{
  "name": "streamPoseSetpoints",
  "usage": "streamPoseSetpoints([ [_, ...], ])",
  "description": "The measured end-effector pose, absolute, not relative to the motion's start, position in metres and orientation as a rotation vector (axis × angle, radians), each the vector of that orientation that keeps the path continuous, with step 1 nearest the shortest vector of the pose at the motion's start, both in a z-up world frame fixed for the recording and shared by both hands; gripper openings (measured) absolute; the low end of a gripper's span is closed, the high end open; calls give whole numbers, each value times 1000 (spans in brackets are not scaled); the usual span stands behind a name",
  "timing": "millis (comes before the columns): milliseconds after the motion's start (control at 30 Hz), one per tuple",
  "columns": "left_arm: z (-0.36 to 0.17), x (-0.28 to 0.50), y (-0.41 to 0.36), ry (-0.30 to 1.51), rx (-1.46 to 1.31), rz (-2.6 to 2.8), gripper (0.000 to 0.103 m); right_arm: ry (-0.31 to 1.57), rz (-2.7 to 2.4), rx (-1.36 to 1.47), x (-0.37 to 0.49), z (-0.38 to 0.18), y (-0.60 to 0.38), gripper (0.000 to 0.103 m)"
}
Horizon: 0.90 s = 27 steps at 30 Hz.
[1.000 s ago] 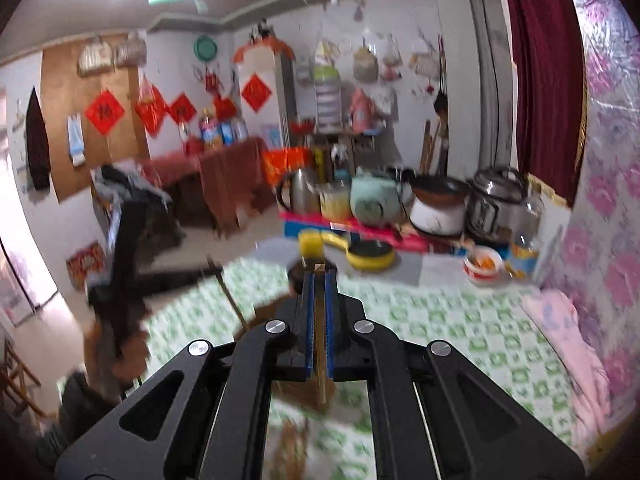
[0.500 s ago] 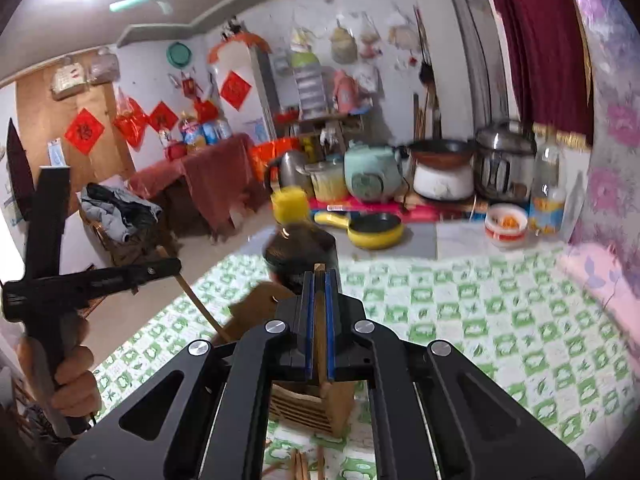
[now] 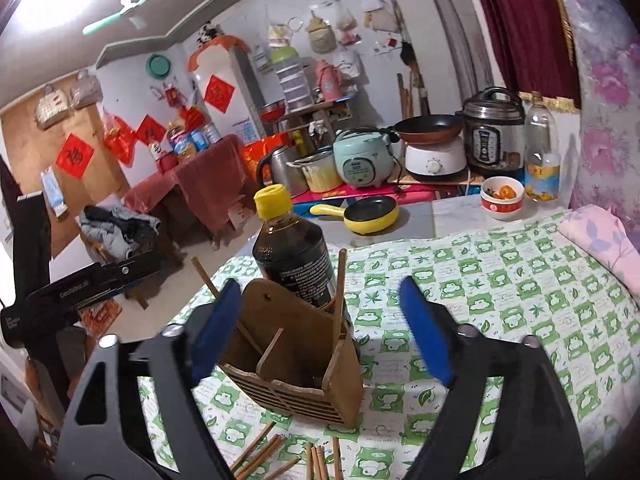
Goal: Organize utensils
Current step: 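Lower the chopsticks into the holder and open both grippers, then move both grippers back down to the loose chopsticks on the cloth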
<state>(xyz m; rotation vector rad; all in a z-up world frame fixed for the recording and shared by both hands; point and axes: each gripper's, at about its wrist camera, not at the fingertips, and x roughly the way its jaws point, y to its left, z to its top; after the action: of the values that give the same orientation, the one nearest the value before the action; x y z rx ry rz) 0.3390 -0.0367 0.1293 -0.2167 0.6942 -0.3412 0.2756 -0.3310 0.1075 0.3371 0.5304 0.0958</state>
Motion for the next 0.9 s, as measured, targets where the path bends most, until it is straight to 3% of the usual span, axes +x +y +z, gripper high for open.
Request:
streamPoseSetpoints([
  [433, 127, 318, -33, 696, -177, -284, 94, 541, 131, 305, 246, 115, -313, 88],
  [600, 75, 292, -18, 721, -115, -258, 94, 570, 127, 281, 235, 102, -304, 88],
  [767, 21, 276, 3, 850, -105, -275, 94, 588, 88, 206, 191, 45, -311, 89],
  [900, -3, 253, 7, 908, -49, -289, 93, 766, 86, 232, 171, -13, -325, 89],
])
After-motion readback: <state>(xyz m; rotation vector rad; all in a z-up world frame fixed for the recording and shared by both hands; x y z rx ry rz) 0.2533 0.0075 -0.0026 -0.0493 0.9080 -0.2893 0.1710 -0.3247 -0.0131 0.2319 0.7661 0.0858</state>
